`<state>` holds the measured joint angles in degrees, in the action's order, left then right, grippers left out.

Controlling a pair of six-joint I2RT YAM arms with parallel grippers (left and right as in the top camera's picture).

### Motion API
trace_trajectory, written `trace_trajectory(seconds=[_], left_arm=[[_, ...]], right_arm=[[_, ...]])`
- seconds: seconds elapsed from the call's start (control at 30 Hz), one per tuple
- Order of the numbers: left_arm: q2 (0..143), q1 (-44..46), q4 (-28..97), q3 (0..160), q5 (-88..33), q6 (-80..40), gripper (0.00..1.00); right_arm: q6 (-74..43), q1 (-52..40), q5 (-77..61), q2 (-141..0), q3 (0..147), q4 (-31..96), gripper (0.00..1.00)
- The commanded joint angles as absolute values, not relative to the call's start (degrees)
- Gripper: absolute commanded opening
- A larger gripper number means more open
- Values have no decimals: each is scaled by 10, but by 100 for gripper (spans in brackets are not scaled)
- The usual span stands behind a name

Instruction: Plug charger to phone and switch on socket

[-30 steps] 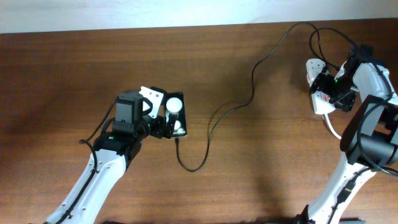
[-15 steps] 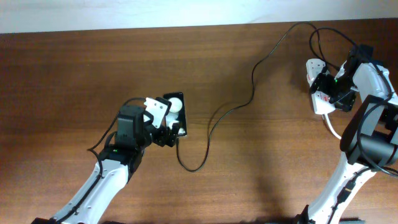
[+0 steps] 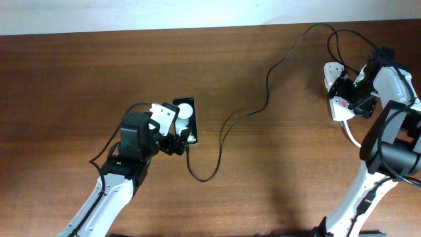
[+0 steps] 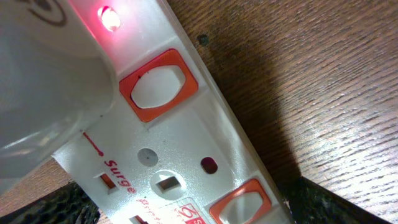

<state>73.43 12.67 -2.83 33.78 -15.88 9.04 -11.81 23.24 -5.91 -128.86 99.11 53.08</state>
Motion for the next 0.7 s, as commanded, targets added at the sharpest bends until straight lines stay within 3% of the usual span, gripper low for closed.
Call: trace_trajectory(seconds=[0.0, 0.67], left_arm=[[720, 114, -27, 321, -168, 100, 99], [524, 91, -133, 114, -168, 73, 99]], right_arm=[[-123, 233, -41, -1308, 981, 529, 99], [-123, 233, -41, -1308, 981, 529, 99]])
